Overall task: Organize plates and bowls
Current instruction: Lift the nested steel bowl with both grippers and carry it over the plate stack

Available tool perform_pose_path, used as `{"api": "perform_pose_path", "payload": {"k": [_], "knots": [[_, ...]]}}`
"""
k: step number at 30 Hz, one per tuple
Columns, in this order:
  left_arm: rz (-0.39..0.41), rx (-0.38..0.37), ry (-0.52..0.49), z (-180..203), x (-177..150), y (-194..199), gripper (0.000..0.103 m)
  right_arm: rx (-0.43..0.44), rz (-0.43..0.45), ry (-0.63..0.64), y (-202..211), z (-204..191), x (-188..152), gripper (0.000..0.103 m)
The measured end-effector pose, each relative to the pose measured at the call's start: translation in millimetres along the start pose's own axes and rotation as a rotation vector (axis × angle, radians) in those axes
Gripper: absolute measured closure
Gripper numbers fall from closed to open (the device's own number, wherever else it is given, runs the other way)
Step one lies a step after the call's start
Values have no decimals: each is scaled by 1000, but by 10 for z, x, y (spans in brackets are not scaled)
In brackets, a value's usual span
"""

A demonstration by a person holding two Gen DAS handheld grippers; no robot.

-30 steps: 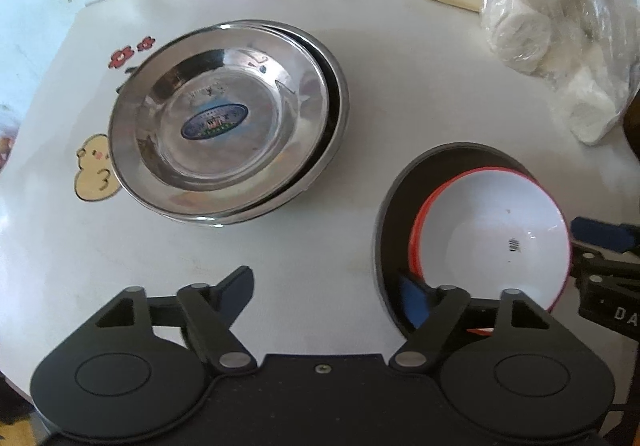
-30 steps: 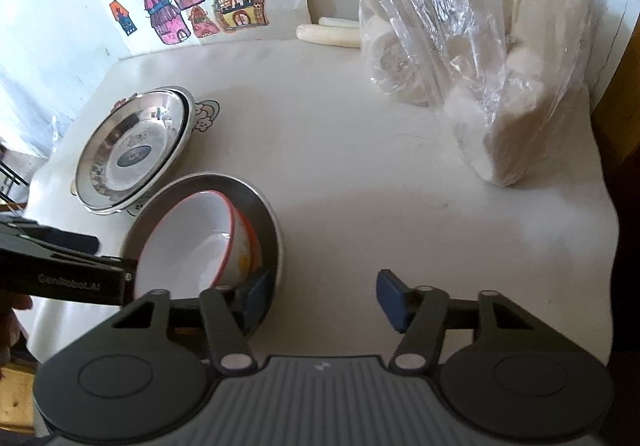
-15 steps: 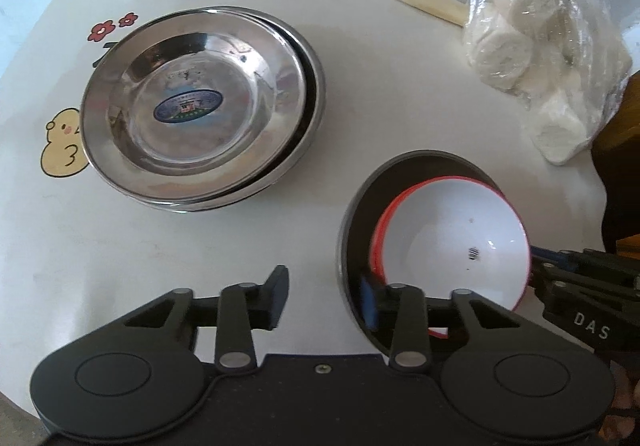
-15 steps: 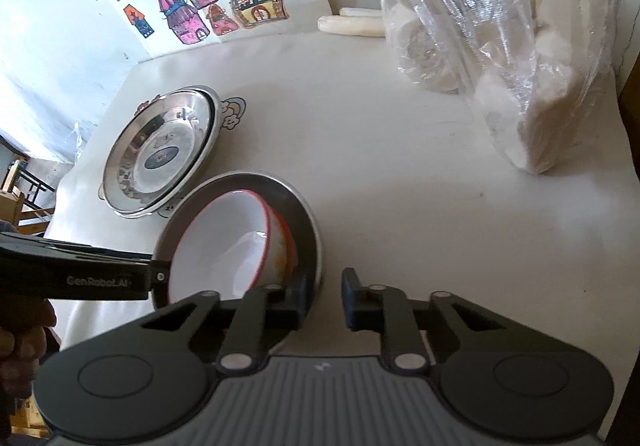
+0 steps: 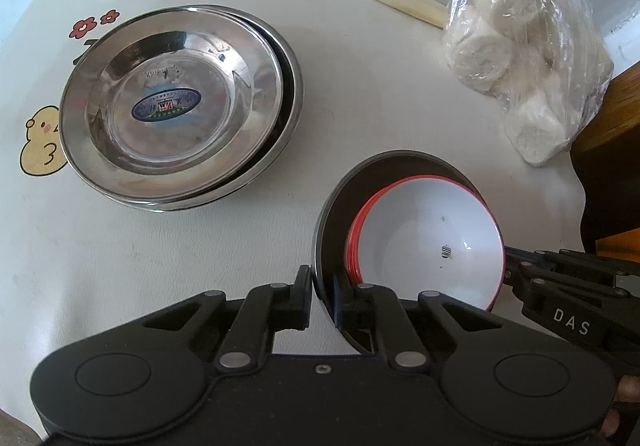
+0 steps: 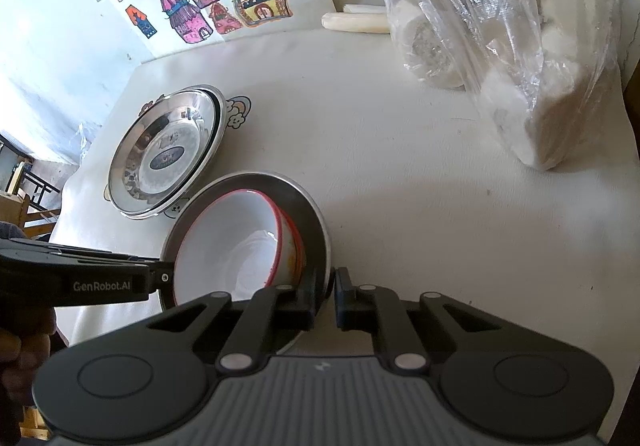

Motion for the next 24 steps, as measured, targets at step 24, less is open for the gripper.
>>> {"api": "perform_pose_path", "payload": {"k": [24], "knots": [[-54, -4, -69, 34, 89, -63, 93, -34, -72, -90, -31, 21, 36, 93]]}}
Point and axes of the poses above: each gripper's, at about its wrist camera, not at the fingertips, and y roughly against the way its jaws point, z to its right, x to its top, the point moved 4 cm from there along -y, roughly the way its jaws point, and after that the axes turned 12 degrees about -x, right-handed, at the moved point
